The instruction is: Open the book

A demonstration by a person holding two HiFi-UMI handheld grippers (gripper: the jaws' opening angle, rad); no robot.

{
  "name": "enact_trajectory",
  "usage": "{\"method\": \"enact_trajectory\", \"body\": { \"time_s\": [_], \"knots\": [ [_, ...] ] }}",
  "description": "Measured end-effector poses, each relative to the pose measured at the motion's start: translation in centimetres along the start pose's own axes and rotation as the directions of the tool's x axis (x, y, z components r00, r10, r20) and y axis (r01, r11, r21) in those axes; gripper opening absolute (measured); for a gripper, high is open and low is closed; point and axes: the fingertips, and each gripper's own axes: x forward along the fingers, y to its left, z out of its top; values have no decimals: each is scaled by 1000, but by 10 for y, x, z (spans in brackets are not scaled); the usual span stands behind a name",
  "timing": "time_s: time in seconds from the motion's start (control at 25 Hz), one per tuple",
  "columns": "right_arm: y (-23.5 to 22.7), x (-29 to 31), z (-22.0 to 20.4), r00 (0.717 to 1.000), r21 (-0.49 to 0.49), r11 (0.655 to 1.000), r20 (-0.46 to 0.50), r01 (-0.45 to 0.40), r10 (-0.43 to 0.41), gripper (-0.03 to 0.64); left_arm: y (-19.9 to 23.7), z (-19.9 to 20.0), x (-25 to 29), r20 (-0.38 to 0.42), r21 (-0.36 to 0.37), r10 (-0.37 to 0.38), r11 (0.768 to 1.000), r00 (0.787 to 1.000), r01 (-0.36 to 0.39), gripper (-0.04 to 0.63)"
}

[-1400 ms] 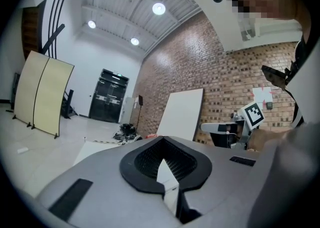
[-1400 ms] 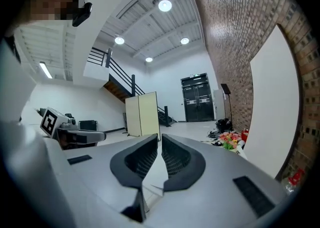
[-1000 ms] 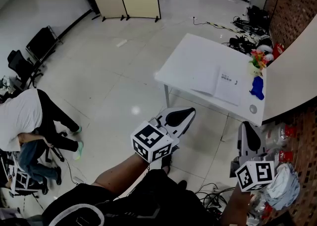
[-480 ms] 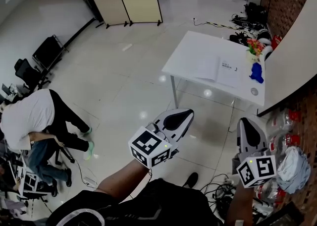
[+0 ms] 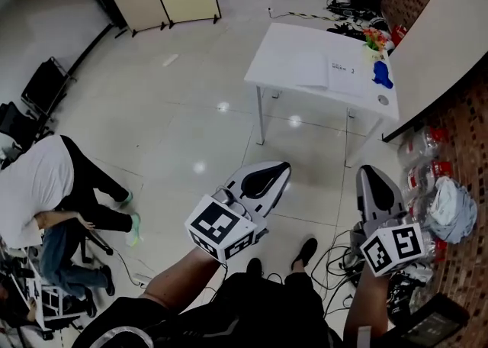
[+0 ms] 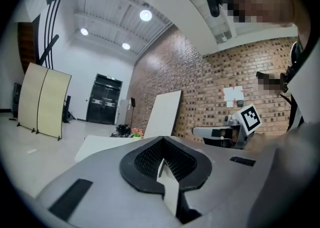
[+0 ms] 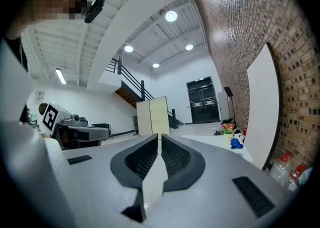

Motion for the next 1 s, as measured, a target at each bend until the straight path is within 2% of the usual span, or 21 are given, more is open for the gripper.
{"method": "enact_trajectory", "body": {
  "time_s": [0.24, 0.6, 1.0],
  "knots": [
    [32, -40, -1, 1000, -10, 1000, -11, 9, -10, 17, -15, 4, -30, 13, -9, 3, 1000, 1000, -3, 2],
    [16, -94, 14, 1000, -25, 1000, 16, 7, -7, 2, -65, 13, -30, 25, -12, 16, 1000, 1000, -15, 2],
    [10, -115, 19, 1000, -33, 999, 27, 11, -10, 0, -83, 20, -34, 37, 0, 36, 999, 999, -36, 2]
  ]
}}
